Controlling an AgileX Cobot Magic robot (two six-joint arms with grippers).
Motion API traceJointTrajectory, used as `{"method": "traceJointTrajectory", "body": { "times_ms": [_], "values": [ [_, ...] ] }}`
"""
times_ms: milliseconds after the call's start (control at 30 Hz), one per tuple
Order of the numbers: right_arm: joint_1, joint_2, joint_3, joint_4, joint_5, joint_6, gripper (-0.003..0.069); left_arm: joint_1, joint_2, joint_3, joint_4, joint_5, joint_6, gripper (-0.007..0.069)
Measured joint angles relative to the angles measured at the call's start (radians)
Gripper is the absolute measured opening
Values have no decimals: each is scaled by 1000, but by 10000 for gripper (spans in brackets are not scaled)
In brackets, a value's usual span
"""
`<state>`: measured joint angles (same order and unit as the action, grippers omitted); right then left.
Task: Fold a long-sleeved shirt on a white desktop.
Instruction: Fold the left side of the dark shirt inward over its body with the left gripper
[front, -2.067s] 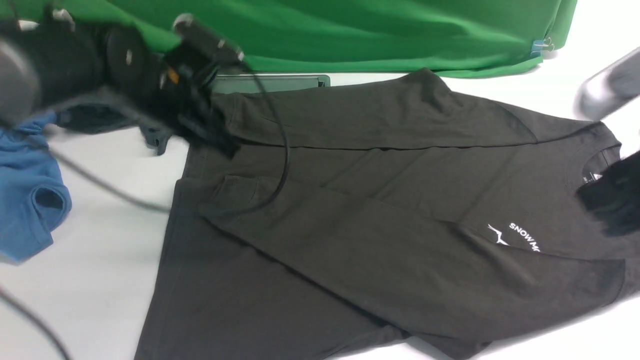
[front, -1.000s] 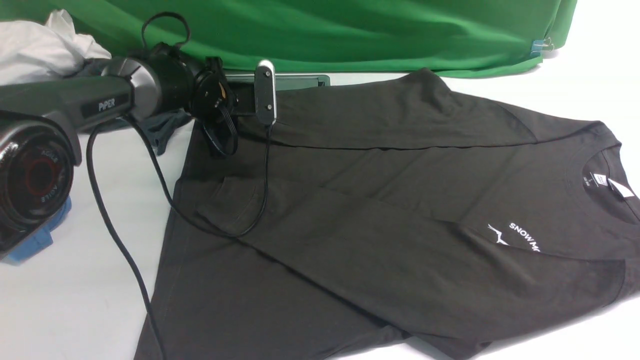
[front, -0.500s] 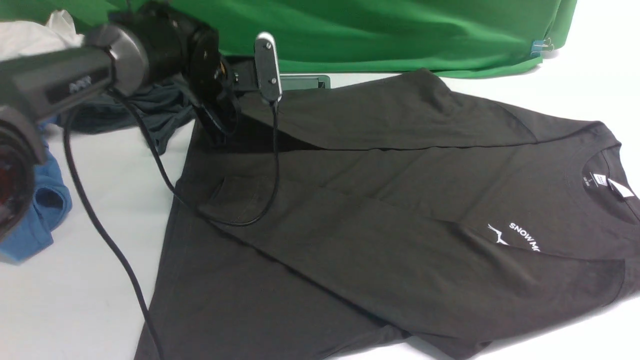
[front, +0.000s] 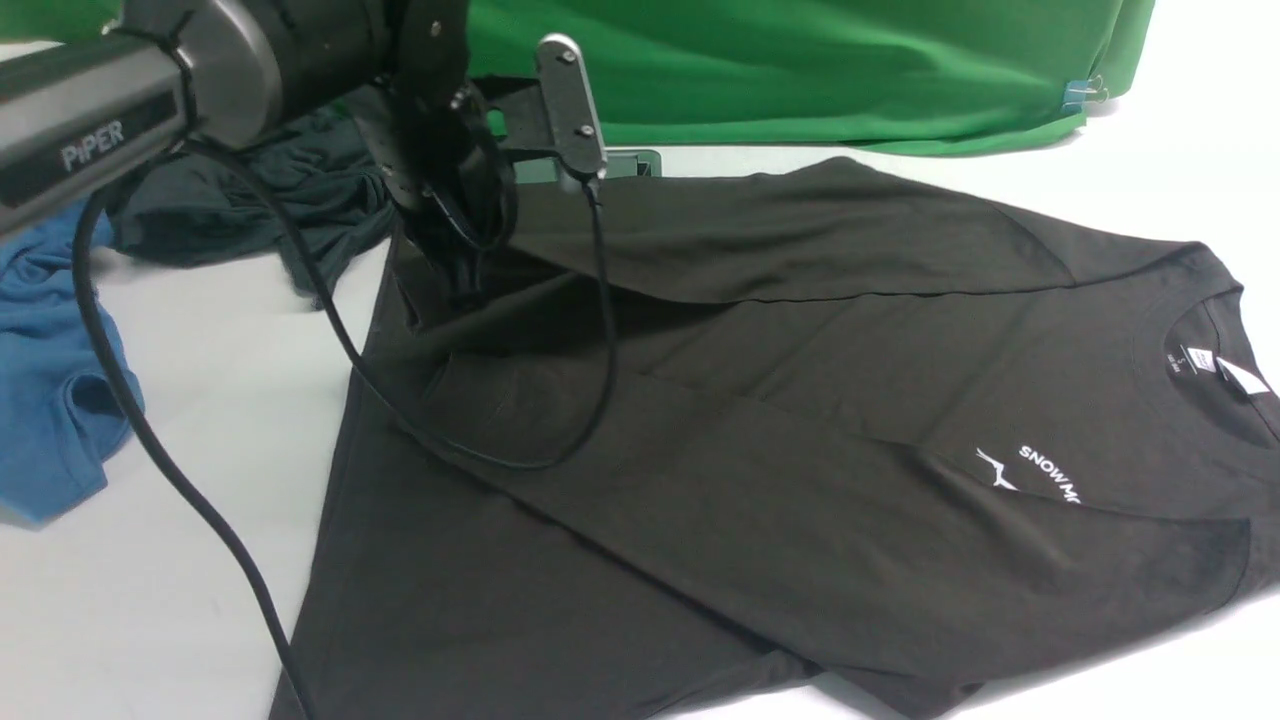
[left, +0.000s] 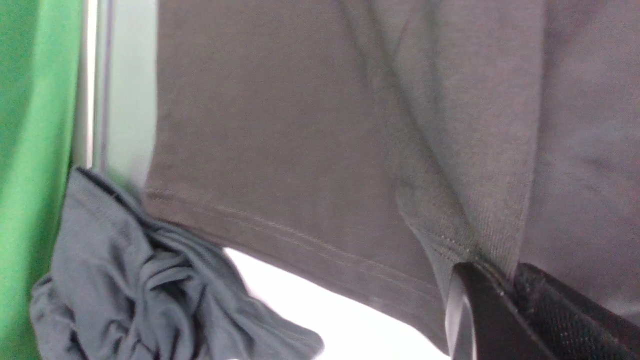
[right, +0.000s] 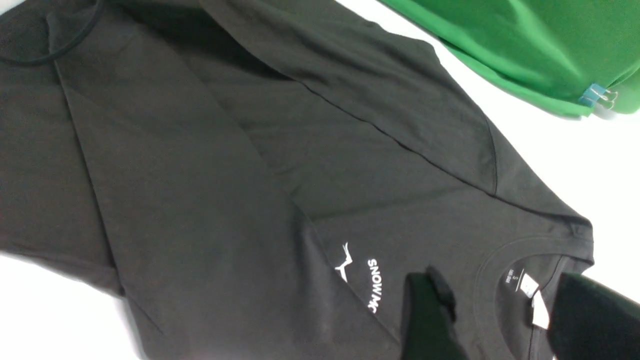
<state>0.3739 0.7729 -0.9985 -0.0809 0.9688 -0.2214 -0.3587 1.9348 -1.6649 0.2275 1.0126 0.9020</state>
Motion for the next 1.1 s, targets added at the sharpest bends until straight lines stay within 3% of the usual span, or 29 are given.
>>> {"method": "traceJointTrajectory", "body": {
  "times_ms": [300,600,767,867,933,1000,1033,1100],
  "values": [
    [0,0,0,1,15,0,327,-49,-61,168,94,35,-86,33],
    [0,0,0,1,19,1,327,-60,-125,311,54,-56,-90,39],
    [0,0,0,1,19,4,327,-60,-125,347,10,-95,-90,100],
    [0,0,0,1,19,10,327,-60,-126,349,9,-100,-90,204],
    [0,0,0,1,19,17,327,-60,-126,350,7,-84,-104,326],
    [0,0,0,1,19,22,327,-60,-126,350,1,-68,-132,391],
    [0,0,0,1,19,34,327,-60,-131,351,-6,-37,-177,480],
    [0,0,0,1,15,55,327,-60,-142,353,-11,-27,-228,534]
  ]
}}
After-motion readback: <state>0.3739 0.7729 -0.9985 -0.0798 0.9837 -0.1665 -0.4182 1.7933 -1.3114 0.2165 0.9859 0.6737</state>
